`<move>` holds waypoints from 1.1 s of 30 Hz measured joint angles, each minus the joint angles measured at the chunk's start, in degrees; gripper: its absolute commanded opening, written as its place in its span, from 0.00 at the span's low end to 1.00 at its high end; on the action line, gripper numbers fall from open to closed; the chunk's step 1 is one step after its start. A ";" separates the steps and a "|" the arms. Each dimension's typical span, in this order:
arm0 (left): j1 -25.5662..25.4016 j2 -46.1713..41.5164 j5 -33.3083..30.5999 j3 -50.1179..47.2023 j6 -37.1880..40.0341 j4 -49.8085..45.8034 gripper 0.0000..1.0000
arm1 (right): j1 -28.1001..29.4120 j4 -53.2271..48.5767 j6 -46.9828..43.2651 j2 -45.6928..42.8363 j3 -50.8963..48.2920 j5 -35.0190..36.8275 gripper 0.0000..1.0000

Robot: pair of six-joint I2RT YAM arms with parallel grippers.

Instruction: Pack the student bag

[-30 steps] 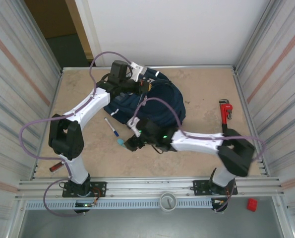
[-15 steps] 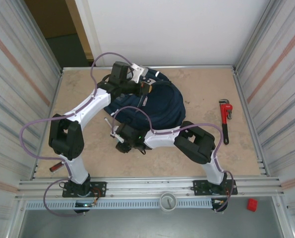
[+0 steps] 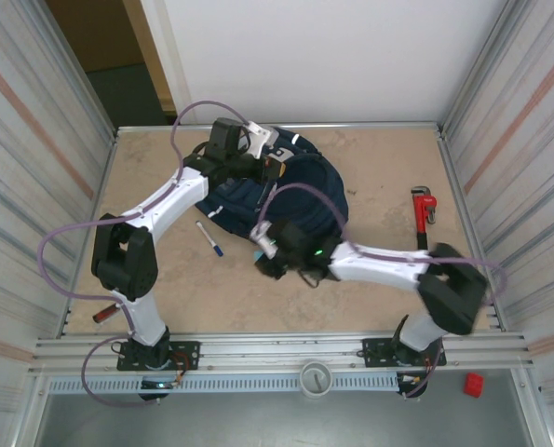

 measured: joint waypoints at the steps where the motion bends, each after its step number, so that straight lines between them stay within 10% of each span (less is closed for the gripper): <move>1: -0.04 -0.02 0.07 -0.35 0.02 0.31 0.00 | -3.69 0.63 1.70 -3.89 -0.98 -1.57 0.13; 11: -0.42 -0.92 0.35 -2.45 -1.09 2.93 0.00 | -32.39 10.62 26.34 -12.48 -2.95 -10.54 0.13; 17: -0.42 -0.92 0.52 -2.45 -2.45 3.15 0.00 | -33.59 16.09 38.36 0.74 0.70 -12.59 0.17; 24: -0.42 -0.92 0.44 -2.45 -3.69 3.43 0.00 | -31.47 18.25 45.48 17.64 15.28 -14.71 0.56; 33: -0.46 -0.92 0.33 -2.43 -3.76 3.56 0.00 | -32.33 20.50 40.92 9.49 4.50 -18.71 0.63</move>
